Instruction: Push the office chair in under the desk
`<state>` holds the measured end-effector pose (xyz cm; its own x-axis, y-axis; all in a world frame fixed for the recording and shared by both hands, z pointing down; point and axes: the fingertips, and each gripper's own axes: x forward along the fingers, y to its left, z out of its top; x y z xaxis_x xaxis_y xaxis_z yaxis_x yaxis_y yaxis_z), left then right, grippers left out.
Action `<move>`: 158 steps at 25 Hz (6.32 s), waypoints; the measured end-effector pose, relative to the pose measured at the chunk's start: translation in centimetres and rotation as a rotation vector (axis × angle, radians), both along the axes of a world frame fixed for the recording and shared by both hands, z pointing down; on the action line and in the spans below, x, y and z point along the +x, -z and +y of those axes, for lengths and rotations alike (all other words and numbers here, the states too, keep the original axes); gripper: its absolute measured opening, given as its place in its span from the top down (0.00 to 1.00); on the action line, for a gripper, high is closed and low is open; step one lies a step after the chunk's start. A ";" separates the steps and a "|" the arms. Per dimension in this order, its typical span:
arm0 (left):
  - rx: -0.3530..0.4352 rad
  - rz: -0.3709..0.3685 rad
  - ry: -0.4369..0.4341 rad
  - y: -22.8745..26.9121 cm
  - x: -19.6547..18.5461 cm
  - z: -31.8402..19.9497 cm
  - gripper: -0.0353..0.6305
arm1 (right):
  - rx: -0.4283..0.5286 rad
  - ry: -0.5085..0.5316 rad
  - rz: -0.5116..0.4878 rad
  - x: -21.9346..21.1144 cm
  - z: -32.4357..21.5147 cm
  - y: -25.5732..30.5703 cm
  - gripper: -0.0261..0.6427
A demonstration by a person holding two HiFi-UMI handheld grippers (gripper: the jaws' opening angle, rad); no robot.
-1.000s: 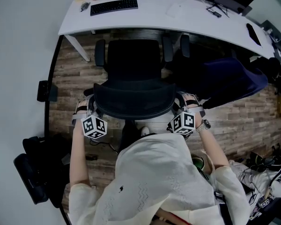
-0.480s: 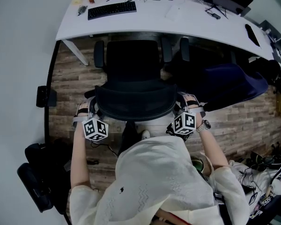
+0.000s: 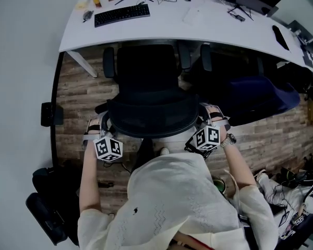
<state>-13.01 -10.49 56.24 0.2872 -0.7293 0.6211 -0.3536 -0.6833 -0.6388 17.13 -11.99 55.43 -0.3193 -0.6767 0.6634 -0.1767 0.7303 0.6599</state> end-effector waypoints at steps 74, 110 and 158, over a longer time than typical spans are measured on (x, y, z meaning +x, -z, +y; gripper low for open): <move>0.077 0.016 -0.120 0.4 -4.7 -20.2 0.64 | 0.061 -0.172 0.009 -4.8 -18.9 0.1 0.65; 0.078 0.021 -0.095 0.6 -5.6 -27.9 0.63 | 0.069 -0.148 0.000 -5.7 -26.7 0.3 0.65; 0.123 0.035 -0.078 0.9 -7.5 -35.9 0.62 | 0.087 -0.156 -0.002 -7.7 -34.4 0.6 0.65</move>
<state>-20.53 -46.44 55.34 0.3655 -0.7739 0.5172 -0.3260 -0.6269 -0.7076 9.45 -46.41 54.85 -0.2070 -0.7730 0.5997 -0.2845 0.6341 0.7190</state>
